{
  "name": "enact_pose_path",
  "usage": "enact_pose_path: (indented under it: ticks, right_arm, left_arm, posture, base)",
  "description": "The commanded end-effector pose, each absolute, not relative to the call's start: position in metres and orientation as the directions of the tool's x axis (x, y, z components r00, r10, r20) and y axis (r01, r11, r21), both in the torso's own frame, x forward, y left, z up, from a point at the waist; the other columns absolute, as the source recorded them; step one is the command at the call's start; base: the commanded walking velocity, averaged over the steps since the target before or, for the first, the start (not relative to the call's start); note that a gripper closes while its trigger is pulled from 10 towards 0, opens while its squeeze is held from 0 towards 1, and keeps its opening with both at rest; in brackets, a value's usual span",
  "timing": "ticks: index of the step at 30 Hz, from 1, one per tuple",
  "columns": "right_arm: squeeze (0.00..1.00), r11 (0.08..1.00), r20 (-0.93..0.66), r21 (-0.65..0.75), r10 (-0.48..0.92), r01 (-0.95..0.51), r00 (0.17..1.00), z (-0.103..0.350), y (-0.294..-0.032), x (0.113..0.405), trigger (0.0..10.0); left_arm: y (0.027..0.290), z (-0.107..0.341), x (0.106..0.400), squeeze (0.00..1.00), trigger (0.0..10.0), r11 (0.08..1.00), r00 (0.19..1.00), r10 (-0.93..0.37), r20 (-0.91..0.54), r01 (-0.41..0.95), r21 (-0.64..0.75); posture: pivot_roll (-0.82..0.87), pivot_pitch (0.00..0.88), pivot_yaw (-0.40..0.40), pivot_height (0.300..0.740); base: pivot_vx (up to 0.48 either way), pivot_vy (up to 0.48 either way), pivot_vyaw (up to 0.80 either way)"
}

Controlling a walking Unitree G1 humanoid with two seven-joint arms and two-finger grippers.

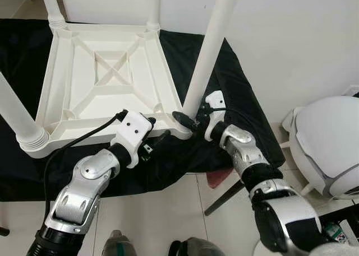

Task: Building children table

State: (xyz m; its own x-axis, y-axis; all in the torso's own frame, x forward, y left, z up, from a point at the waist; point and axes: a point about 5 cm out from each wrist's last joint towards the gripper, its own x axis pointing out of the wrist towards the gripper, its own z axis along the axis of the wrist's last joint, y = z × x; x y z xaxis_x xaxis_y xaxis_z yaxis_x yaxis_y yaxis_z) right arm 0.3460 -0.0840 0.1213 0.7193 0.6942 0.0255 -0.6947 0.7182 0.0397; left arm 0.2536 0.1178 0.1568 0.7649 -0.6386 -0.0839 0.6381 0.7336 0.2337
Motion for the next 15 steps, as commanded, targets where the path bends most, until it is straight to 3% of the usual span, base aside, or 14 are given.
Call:
enact_pose_path:
  ticks: [1,3,5,9,15]
  right_arm:
    - [0.0,0.757,0.002,0.087,0.65,-0.648,0.76,0.113,-0.086,0.342,0.0]
    - [0.0,0.757,0.002,0.087,0.65,-0.648,0.76,0.113,-0.086,0.342,0.0]
    - [0.0,0.844,0.017,0.092,0.529,-0.529,0.848,0.115,-0.087,0.337,0.0]
    - [0.0,0.918,0.018,0.097,0.384,-0.384,0.923,0.116,-0.085,0.328,0.0]
    - [0.0,0.943,0.001,0.093,0.32,-0.319,0.947,0.118,-0.078,0.319,0.0]
  left_arm:
    - [0.114,0.154,0.25,0.0,10.0,0.712,0.74,-0.665,-0.099,0.668,0.215]
    - [0.114,0.154,0.25,0.0,10.0,0.712,0.74,-0.665,-0.099,0.668,0.215]
    - [0.113,0.153,0.249,0.0,10.0,0.709,0.737,-0.668,-0.101,0.672,0.213]
    - [0.111,0.152,0.248,0.0,10.0,0.704,0.732,-0.674,-0.103,0.678,0.209]
    - [0.11,0.151,0.247,0.0,10.0,0.7,0.727,-0.679,-0.104,0.683,0.208]
  posture:
    - [0.08,0.0,-0.119,0.74]
    - [0.08,0.0,-0.119,0.74]
    - [0.08,0.0,-0.123,0.74]
    - [0.07,0.0,-0.127,0.74]
    - [0.06,0.0,-0.129,0.74]
  base:
    - [0.0,0.0,0.0]
    - [0.0,0.0,0.0]
    - [0.0,0.0,0.0]
    - [0.0,0.0,0.0]
    - [0.0,0.0,0.0]
